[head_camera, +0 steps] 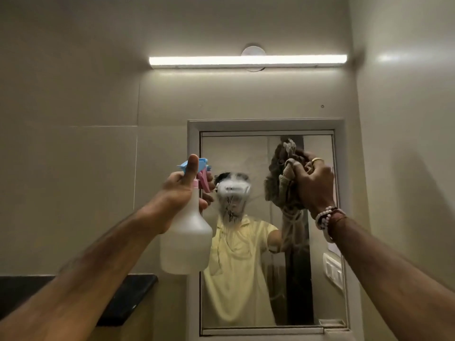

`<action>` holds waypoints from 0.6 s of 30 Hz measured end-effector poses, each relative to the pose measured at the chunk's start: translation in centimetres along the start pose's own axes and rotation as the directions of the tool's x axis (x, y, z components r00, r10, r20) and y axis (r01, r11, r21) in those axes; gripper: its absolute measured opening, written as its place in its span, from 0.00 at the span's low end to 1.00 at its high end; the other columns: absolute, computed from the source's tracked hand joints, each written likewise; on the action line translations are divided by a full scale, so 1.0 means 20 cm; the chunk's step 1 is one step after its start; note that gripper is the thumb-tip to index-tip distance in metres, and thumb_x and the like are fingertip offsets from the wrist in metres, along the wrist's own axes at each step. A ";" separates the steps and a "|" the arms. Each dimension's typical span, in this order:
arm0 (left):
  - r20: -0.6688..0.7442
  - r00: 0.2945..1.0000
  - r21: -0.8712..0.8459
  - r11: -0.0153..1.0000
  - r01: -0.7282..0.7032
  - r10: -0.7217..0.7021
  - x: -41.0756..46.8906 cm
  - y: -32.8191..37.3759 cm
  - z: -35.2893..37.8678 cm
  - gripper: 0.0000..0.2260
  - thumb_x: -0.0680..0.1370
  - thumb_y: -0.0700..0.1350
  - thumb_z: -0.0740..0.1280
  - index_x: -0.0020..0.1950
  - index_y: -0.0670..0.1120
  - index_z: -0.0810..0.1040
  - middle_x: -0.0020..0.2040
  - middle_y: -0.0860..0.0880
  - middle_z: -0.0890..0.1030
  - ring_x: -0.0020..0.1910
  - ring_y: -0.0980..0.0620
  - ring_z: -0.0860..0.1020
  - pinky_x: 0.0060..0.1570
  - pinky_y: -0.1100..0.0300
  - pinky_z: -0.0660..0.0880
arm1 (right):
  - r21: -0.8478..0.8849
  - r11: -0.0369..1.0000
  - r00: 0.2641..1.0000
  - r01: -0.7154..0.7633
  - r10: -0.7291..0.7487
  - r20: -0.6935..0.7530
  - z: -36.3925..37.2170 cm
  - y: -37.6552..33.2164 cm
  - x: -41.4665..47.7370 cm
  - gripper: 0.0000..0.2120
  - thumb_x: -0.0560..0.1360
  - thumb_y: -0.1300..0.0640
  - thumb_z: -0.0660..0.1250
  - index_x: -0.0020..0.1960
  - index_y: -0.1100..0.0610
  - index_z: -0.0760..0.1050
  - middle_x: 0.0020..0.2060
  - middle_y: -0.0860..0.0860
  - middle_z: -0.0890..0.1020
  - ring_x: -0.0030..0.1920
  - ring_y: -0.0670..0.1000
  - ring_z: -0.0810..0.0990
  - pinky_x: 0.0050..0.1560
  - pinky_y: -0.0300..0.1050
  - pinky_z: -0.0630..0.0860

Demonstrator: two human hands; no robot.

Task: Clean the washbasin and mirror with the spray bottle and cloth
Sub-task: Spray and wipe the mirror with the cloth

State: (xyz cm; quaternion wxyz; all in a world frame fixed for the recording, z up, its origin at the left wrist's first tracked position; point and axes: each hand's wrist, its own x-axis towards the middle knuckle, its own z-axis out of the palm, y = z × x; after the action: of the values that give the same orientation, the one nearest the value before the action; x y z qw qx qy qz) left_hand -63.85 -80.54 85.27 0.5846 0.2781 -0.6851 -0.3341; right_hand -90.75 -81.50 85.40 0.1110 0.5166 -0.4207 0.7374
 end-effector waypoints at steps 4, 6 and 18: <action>0.008 1.000 -0.018 1.000 0.010 -0.010 0.07 -0.03 -0.01 0.22 0.78 0.64 0.52 0.43 0.48 0.74 0.21 0.53 0.79 0.23 0.56 0.78 0.23 0.64 0.77 | -0.214 0.970 0.993 0.112 -0.119 -0.021 0.05 0.05 0.00 0.19 0.77 0.50 0.68 0.66 0.54 0.76 0.53 0.56 0.83 0.48 0.53 0.81 0.48 0.50 0.81; 0.016 1.000 -0.022 1.000 0.002 -0.002 0.09 -0.03 -0.01 0.23 0.78 0.64 0.52 0.43 0.47 0.74 0.21 0.52 0.79 0.23 0.56 0.78 0.24 0.64 0.78 | -0.287 0.947 0.986 0.145 -0.162 -0.033 0.07 0.06 0.01 0.19 0.77 0.51 0.68 0.66 0.55 0.76 0.53 0.56 0.82 0.46 0.51 0.79 0.43 0.43 0.77; 0.133 0.991 -0.041 0.999 0.023 -0.017 0.23 -0.05 -0.02 0.36 0.73 0.68 0.55 0.54 0.36 0.77 0.43 0.34 0.83 0.34 0.39 0.82 0.28 0.59 0.78 | -0.375 0.900 0.965 0.222 -0.257 -0.046 0.09 0.08 0.00 0.17 0.77 0.54 0.68 0.64 0.58 0.77 0.54 0.57 0.82 0.45 0.47 0.76 0.37 0.29 0.65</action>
State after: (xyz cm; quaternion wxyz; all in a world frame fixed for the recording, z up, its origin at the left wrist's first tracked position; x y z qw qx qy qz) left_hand -64.14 -84.79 87.37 0.5403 0.2496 -0.7123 -0.3720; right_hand -90.49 -83.87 84.78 0.3149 0.4993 -0.4784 0.6502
